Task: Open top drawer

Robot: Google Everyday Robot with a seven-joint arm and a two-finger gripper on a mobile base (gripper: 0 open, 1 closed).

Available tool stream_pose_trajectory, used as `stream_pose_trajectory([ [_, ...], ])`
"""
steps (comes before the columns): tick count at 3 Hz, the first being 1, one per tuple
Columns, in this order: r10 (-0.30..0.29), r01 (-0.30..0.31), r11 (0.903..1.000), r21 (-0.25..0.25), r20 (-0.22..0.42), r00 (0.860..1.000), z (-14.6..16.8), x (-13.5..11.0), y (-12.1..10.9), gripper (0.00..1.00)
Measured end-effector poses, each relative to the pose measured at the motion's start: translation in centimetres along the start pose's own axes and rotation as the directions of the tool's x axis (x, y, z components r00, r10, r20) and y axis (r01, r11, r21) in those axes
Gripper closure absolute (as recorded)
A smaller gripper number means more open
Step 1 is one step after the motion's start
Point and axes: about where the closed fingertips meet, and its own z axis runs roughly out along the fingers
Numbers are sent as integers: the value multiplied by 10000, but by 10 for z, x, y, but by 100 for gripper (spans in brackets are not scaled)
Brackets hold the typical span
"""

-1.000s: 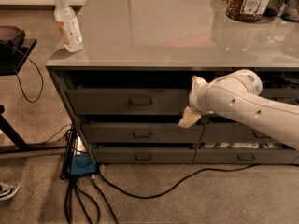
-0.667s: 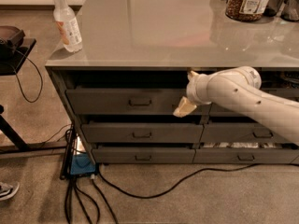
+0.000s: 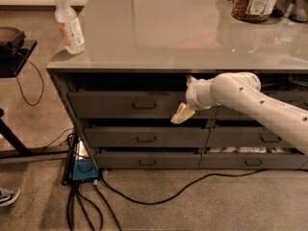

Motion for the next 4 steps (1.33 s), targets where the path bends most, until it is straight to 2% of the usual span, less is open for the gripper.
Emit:
stream_pose_trajectory([
  [1, -496, 494, 9975, -510, -17, 9988, 6, 3, 12, 0],
  [2, -477, 475, 9978, -458, -31, 9989, 9, 2, 13, 0],
  [3, -572, 569, 9983, -84, -496, 9971, 21, 9, 12, 0],
  [4, -1405, 1454, 9887, 365, -1144, 9835, 59, 14, 18, 0],
])
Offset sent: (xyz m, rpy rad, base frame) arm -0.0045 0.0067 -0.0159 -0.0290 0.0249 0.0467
